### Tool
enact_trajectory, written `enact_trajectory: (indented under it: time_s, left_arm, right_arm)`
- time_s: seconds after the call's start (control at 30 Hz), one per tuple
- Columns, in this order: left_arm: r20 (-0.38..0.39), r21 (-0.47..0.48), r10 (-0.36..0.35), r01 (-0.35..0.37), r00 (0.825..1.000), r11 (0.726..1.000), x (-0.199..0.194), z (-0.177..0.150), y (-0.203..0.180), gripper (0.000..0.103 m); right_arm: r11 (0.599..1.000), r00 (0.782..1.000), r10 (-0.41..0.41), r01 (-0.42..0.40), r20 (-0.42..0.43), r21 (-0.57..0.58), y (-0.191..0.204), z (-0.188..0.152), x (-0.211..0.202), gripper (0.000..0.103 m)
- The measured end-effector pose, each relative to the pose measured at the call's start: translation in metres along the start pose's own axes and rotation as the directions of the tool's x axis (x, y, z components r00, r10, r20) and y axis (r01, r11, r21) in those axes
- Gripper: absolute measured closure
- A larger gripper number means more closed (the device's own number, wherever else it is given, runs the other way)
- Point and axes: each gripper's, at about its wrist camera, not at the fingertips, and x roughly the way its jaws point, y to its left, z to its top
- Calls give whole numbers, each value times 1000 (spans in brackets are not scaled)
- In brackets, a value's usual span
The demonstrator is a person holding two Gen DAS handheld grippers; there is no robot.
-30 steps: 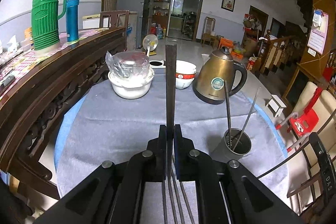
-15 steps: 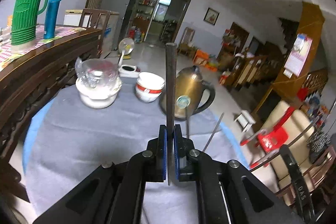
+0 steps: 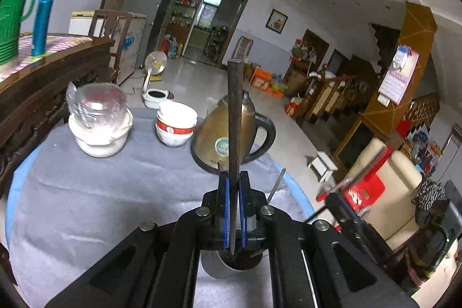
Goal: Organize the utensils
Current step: 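Lower both held chopsticks over the opening of the grey holder cup, then drop the chopsticks into the cup and open both grippers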
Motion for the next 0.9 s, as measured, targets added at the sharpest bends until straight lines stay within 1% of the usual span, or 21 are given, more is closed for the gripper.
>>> enact_trajectory:
  time_s: [0.17, 0.27, 0.3, 0.37, 0.6, 0.77, 0.9]
  left_arm:
    - [-60, 12, 23, -23, 998, 1000, 33, -9, 1, 97]
    - [-101, 20, 31, -29, 994, 999, 49, -16, 2, 97]
    - [-111, 21, 32, -30, 993, 999, 53, -18, 2, 97]
    - [-135, 32, 37, -33, 990, 999, 60, -23, 2, 97]
    - [-194, 34, 46, -40, 980, 999, 76, -34, 7, 97]
    - [-232, 35, 46, -39, 972, 999, 88, -38, 8, 97]
    - [-253, 29, 45, -39, 966, 999, 93, -42, 9, 97]
  right_arm:
    - [1000, 997, -4, 4, -79, 5, -10, -13, 30, 97]
    - [1000, 992, 0, 2, -127, 10, -16, -21, 45, 97]
    - [1000, 988, 8, -6, -157, 13, -17, -25, 51, 97]
    - [1000, 983, 10, -8, -183, 16, -20, -31, 59, 97]
    - [999, 968, 26, -18, -248, 38, -26, -43, 72, 97]
    - [998, 953, 44, -31, -298, 47, -27, -51, 84, 97]
    - [998, 950, 42, -25, -309, 59, -29, -52, 88, 97]
